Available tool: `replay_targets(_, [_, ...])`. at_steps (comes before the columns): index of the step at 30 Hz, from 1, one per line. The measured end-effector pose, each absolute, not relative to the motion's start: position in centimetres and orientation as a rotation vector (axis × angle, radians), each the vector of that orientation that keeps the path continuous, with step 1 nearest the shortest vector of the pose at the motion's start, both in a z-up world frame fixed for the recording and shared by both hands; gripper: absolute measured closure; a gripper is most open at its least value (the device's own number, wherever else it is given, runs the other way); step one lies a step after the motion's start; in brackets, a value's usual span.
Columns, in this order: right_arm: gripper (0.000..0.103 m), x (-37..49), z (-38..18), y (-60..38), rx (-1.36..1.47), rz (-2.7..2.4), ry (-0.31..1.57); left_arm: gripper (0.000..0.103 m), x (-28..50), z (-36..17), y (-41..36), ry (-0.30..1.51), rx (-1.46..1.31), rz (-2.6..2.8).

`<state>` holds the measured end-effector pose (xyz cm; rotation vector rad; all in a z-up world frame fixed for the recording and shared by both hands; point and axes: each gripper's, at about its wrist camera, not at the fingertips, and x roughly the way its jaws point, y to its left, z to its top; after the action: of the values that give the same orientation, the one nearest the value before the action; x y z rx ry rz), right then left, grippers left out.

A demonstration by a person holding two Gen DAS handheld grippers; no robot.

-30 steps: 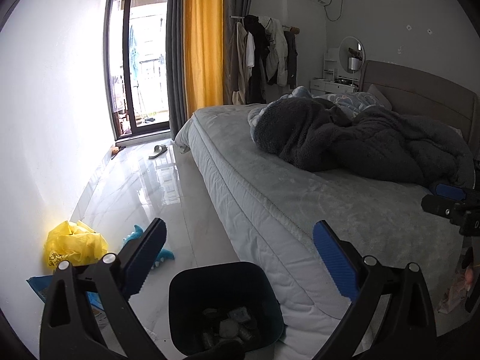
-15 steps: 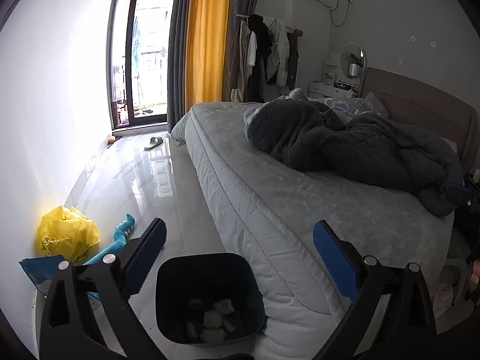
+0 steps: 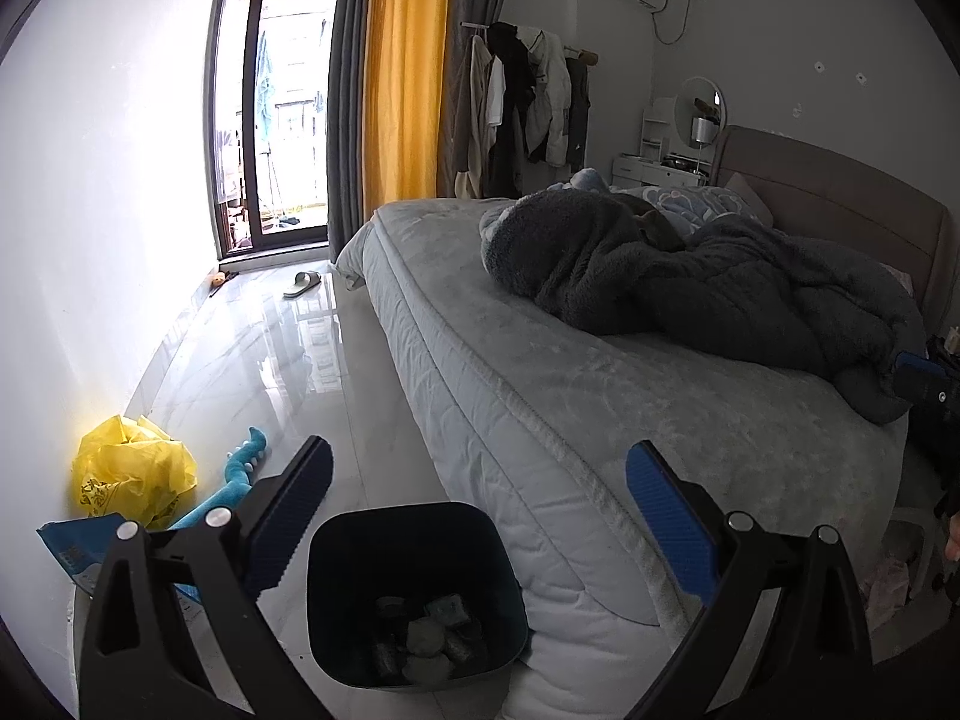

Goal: Collect trash

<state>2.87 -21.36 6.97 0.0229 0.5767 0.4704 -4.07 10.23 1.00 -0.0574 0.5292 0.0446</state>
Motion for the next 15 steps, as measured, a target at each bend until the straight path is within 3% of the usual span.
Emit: replay_targets(15, [0.003, 2.62, 7.04, -21.27, 0.032, 0.47, 0.575, 0.003, -3.75, 0.72, 10.6, 0.54, -0.078, 0.046])
